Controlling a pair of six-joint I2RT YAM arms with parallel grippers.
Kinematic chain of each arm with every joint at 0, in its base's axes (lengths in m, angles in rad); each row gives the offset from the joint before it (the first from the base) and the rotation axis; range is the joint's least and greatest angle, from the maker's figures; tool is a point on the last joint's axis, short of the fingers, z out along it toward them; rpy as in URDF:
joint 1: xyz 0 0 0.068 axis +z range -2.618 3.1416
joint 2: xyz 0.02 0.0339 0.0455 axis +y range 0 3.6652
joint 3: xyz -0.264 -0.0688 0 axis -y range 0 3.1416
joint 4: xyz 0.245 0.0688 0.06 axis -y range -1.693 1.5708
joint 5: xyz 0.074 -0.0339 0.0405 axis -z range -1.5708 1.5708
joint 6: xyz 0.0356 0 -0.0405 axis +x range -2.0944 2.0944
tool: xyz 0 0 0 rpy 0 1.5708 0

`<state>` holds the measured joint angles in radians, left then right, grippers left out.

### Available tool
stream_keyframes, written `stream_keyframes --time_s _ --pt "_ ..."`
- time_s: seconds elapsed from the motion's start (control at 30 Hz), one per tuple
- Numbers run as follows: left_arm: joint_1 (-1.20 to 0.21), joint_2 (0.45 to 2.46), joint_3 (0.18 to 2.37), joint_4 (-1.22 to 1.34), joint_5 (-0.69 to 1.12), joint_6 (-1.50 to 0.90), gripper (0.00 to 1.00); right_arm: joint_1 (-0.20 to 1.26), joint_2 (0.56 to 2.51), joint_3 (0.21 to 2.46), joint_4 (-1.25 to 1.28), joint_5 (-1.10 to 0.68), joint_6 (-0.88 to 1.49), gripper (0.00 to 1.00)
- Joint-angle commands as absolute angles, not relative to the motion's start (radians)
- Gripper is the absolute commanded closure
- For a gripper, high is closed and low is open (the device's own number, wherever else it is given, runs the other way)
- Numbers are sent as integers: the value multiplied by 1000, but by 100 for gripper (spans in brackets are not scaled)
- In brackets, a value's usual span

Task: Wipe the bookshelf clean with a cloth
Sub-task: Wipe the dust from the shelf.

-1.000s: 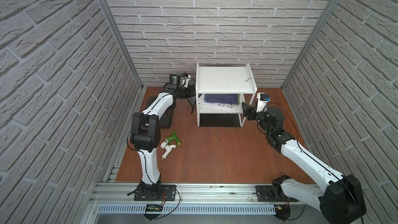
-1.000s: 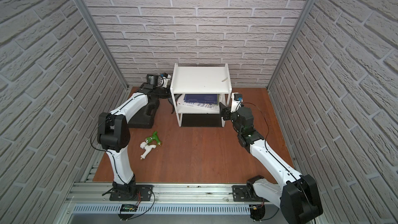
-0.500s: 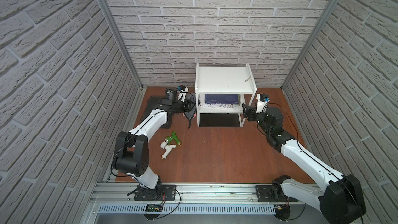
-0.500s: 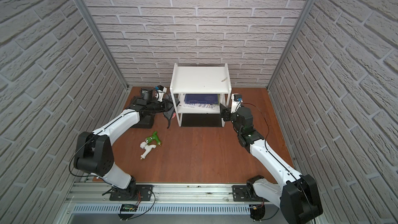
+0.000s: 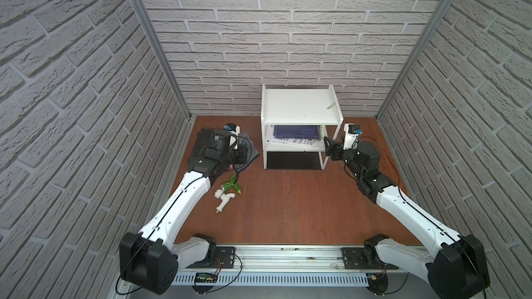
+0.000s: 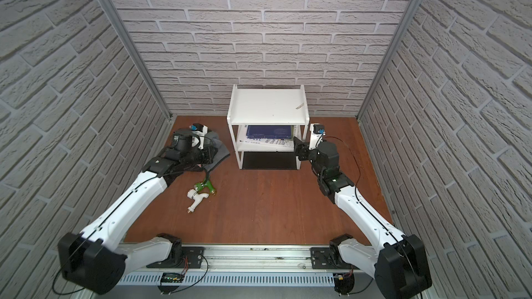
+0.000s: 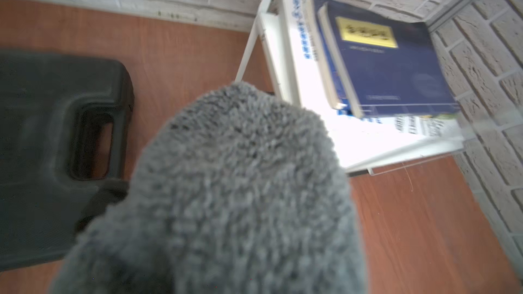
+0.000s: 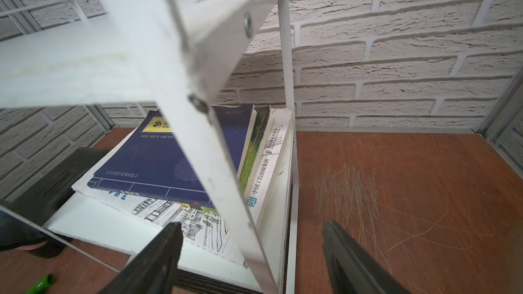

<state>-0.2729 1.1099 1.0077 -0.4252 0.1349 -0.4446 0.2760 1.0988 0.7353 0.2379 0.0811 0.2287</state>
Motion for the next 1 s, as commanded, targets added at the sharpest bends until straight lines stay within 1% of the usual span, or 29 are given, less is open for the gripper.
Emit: stream_keyframes --time_s 0.0,0.07,0.1,0.17,0.23,0.3,0.37,0.47,0.53,0.67,0.73,0.8,0.87,0.97 --pt "-366 1062 1040 -413 100 -410 100 268 1059 739 317 83 221 19" --pt "-402 1108 1100 -349 198 -395 100 268 1062 737 347 101 208 19" --pt "-415 1143 1150 -350 210 -371 100 268 1066 742 356 104 198 19" --pt "-431 1206 1234 -360 164 -320 100 268 1074 762 348 99 185 19" --pt "-434 1266 1266 -363 73 -300 100 268 1079 783 326 84 181 19" --pt "-440 1307 1236 -351 -38 -313 100 268 1076 784 312 74 185 19" --pt "-464 1330 1142 -303 -117 -369 100 268 1069 765 313 76 194 19" --pt "-518 1357 985 -157 -104 -473 100 268 1059 728 317 96 205 19" --pt "-536 1374 1000 -157 -109 -458 100 267 1057 722 313 97 204 19" --pt "-537 1359 1159 -235 -138 -350 100 268 1060 745 293 79 198 19" --pt "-541 1334 1197 -239 -145 -332 100 268 1056 749 291 72 205 19" --pt "-550 1305 1176 -224 -158 -355 100 266 1049 744 292 77 211 19" --pt "-568 1284 1107 -172 -140 -407 100 267 1043 734 294 89 212 19" --pt "-614 1319 1028 -66 -94 -468 100 268 1040 725 291 105 199 19"
